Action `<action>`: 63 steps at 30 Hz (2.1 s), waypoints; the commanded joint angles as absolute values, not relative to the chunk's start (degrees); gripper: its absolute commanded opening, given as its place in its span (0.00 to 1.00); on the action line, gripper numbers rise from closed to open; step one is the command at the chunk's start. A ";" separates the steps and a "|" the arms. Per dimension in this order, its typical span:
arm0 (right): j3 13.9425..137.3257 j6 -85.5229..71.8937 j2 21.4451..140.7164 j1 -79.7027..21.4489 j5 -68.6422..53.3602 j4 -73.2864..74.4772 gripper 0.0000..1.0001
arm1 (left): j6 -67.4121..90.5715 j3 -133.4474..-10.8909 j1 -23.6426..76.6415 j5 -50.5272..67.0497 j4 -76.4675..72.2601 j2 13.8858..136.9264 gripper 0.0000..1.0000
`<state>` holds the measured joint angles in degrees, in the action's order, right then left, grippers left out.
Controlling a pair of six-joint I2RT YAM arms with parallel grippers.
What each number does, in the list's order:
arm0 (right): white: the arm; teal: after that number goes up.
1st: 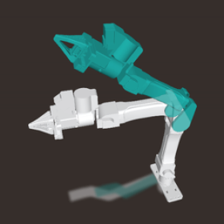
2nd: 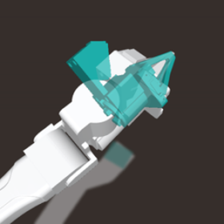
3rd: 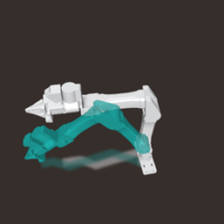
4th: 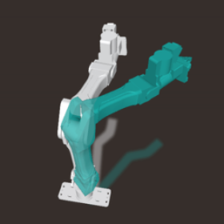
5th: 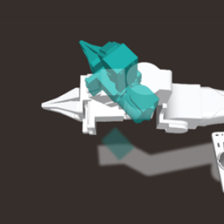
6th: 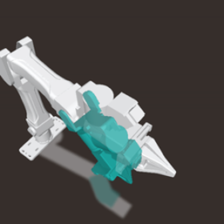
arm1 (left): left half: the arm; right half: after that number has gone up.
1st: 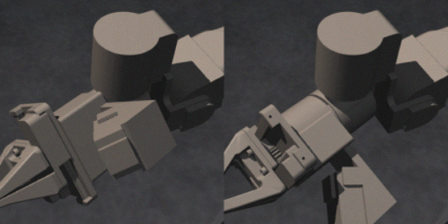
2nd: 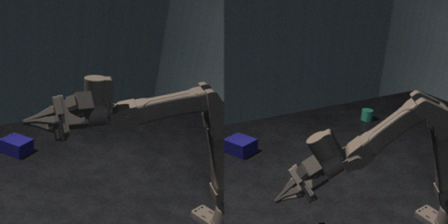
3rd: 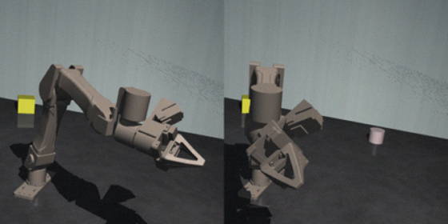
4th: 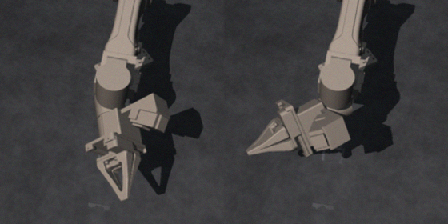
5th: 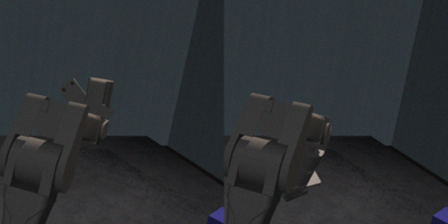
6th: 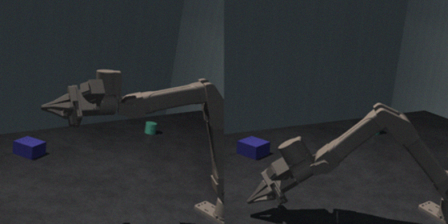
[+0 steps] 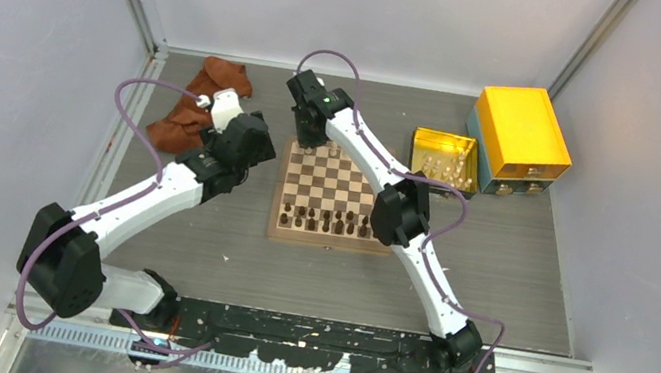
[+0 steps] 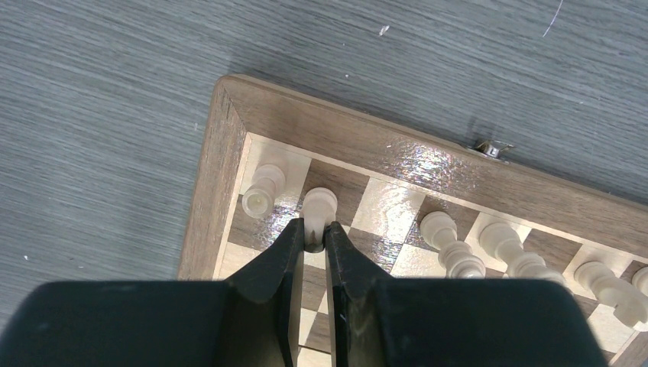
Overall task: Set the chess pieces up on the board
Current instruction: Place the chess piece on the chessboard.
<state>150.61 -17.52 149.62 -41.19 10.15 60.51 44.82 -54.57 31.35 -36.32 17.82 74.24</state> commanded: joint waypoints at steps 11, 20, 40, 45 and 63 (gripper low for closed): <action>153.23 -17.83 149.62 -40.88 9.67 59.34 0.03 | 45.51 -54.23 30.59 -36.34 14.53 74.22 0.81; 152.58 -17.98 149.70 -40.68 9.34 58.72 0.08 | 45.54 -54.14 30.42 -36.30 14.50 74.44 0.81; 150.91 -18.56 149.17 -39.94 9.42 57.74 0.10 | 45.44 -54.02 30.15 -35.70 14.24 75.22 0.81; 150.91 -19.21 149.26 -39.97 9.14 57.84 0.10 | 45.44 -54.05 30.15 -35.60 14.26 75.24 0.80; 150.26 -20.22 148.76 -39.91 9.32 57.79 0.26 | 45.36 -54.38 30.12 -35.02 14.49 75.31 0.80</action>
